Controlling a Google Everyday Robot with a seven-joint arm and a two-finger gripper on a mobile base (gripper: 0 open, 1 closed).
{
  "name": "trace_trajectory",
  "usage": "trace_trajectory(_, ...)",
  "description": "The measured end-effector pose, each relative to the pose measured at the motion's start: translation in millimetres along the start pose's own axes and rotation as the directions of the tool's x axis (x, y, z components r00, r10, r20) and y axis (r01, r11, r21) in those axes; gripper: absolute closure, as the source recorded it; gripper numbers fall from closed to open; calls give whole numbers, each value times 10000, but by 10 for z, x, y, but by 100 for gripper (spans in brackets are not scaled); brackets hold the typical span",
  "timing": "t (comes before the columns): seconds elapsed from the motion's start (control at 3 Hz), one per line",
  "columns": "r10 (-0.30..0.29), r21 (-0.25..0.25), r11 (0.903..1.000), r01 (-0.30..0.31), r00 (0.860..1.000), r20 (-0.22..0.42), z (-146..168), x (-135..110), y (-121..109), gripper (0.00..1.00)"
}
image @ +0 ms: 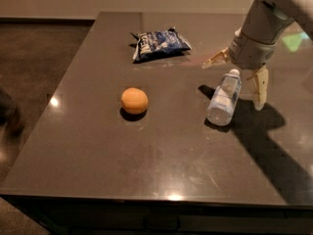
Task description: Move blue plastic bottle near blue chip bag
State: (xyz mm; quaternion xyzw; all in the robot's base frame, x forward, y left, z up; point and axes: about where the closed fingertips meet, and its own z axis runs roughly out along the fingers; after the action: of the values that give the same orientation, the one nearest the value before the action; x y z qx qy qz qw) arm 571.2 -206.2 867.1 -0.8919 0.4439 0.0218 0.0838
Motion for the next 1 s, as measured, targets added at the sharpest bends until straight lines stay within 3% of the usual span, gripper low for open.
trace_trajectory(0.33,-505,-120,9986,507,9986,160,-52,-135,0,33)
trace_trajectory(1.0,-492,-67,9987,496,9977,472,-33,-97,-133,78)
